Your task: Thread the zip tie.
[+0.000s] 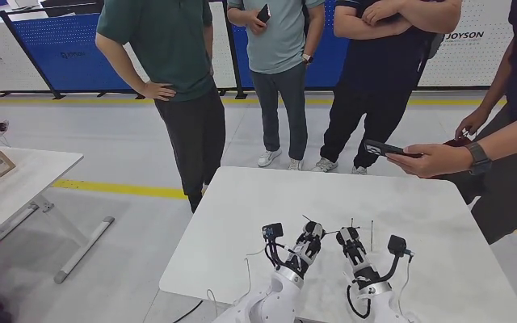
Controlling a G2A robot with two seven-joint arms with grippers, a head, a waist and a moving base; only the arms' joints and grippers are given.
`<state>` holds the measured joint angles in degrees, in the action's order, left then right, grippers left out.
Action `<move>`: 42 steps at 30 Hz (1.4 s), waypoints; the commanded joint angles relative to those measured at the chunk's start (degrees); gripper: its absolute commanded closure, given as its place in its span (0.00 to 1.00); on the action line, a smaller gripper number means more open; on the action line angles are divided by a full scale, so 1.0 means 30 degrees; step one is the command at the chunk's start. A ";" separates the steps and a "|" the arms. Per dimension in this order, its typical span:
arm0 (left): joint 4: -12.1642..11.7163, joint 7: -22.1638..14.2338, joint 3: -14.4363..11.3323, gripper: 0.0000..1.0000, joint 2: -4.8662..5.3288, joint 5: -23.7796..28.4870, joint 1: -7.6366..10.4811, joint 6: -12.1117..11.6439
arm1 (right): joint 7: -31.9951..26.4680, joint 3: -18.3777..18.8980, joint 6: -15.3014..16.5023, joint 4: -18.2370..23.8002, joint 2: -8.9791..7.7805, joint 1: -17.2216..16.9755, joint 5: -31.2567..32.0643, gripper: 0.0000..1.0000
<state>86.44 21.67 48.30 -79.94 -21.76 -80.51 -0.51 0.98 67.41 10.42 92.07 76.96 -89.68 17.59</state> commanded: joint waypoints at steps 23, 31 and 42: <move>0.0183 -0.0514 0.0389 1.00 -0.0087 0.0724 -0.0265 -0.0721 | -0.0056 0.0017 0.0277 0.0008 0.0042 -0.0021 -0.0200 1.00; 0.0236 -0.0696 0.0438 1.00 -0.0124 0.0236 -0.0286 -0.0487 | 0.0143 0.0222 0.0305 0.0302 0.0020 -0.0295 0.0001 1.00; 0.0097 -0.0928 0.0403 1.00 -0.0218 -0.0156 -0.0230 -0.0179 | 0.0147 0.0302 -0.0118 0.0547 0.0027 -0.0389 0.0278 1.00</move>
<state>86.79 18.87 49.49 -80.57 -22.21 -81.22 -1.10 1.35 68.29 10.13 93.66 77.04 -90.82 18.39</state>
